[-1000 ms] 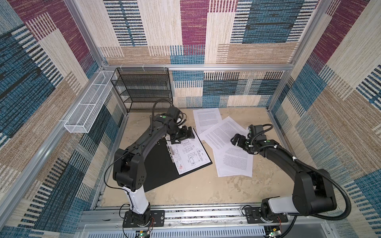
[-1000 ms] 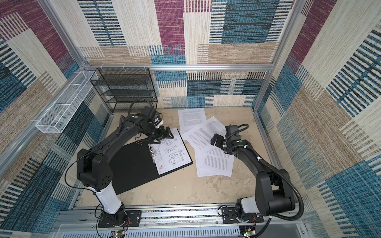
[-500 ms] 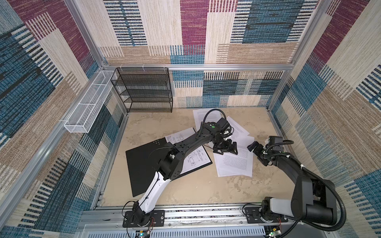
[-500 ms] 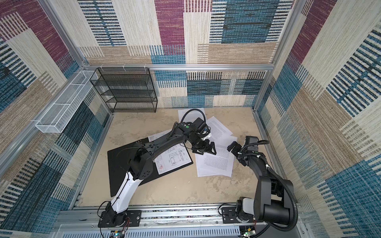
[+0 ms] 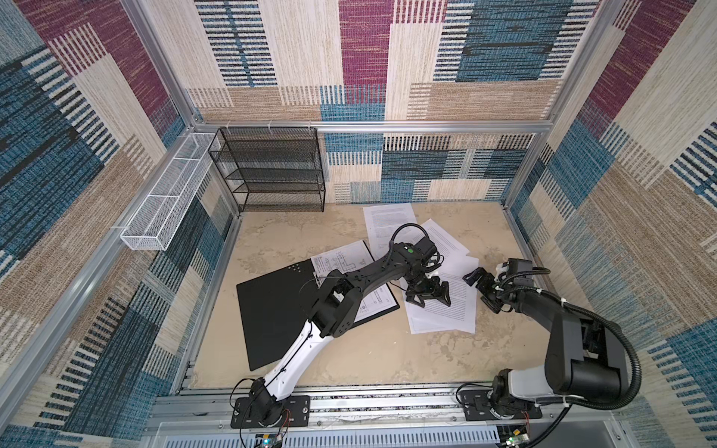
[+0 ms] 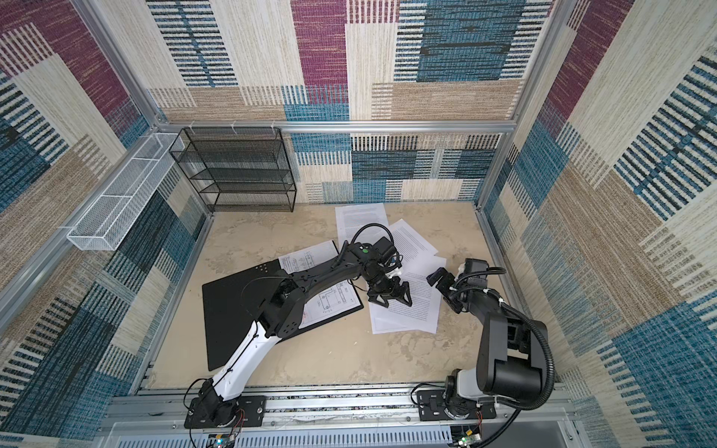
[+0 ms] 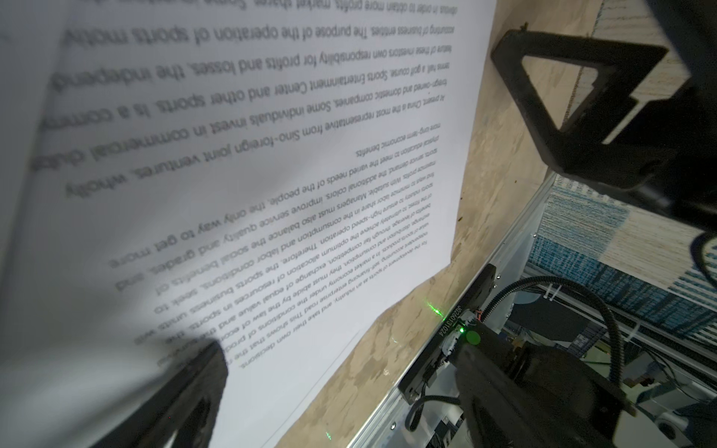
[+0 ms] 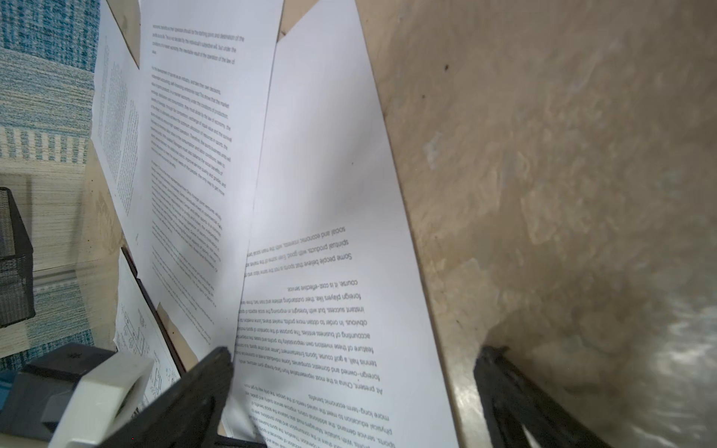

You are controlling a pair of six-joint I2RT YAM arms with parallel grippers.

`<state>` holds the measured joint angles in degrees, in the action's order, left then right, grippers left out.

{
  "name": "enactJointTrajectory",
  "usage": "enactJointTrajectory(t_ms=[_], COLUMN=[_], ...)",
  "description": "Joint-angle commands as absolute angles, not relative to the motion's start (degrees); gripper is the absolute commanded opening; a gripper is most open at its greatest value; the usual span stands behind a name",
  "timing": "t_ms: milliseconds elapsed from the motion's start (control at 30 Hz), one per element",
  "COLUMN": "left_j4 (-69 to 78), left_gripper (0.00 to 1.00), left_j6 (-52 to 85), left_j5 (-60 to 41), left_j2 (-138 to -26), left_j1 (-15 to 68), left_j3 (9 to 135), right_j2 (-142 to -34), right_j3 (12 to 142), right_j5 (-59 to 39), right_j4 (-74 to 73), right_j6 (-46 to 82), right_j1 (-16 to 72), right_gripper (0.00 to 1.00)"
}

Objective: Put the files into the folder
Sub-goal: 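Pinch the top printed text sheet edges with both grippers, then lift the text sheet with the right gripper while the left withdraws to the clip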

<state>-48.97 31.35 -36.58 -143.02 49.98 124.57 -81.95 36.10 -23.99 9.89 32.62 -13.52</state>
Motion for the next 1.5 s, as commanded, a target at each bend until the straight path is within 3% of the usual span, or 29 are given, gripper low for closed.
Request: enactJointTrajectory(t_ms=[0, 333, 633, 767, 900, 1167, 1300, 1467], left_j4=[-51.41, -51.64, -51.62, -51.28, -50.21, -49.13, -49.01, -48.34], left_gripper=[0.93, 0.93, 0.93, 0.93, 0.93, 0.93, 0.93, 0.92], left_j6=[31.90, 33.50, 34.43, 34.02, 34.09, 34.23, 34.28, 34.25], left_j5=[-33.67, -29.12, -28.34, -28.39, -28.62, -28.55, -28.38, -30.38], left_j2=[-143.52, -145.26, -146.43, -146.24, -145.43, -144.37, -144.38, -144.08], left_j1=[50.03, 49.91, 49.29, 48.98, 48.93, 48.69, 48.69, 48.53], left_j3=[121.79, 117.24, 116.85, 115.55, 113.73, 111.90, 111.62, 111.44], right_j2=[-83.83, -85.77, -76.54, -73.34, -76.47, -83.13, -82.28, -80.75], right_j3=[36.46, 32.67, 29.49, 32.75, 36.92, 38.85, 38.61, 36.87], right_j5=[-24.83, -32.87, -37.96, -30.53, -26.36, -33.52, -32.31, -30.50], right_j4=[8.07, 3.76, 6.26, 12.02, 13.30, 5.59, 5.77, 6.97], right_j6=[32.39, 36.57, 40.14, 37.27, 34.16, 36.42, 37.08, 38.23], right_j1=[-13.45, -12.06, -11.34, -11.29, -11.31, -11.28, -11.27, -11.25], right_gripper=[1.00, 1.00, 1.00, 0.99, 1.00, 0.98, 0.89, 0.56])
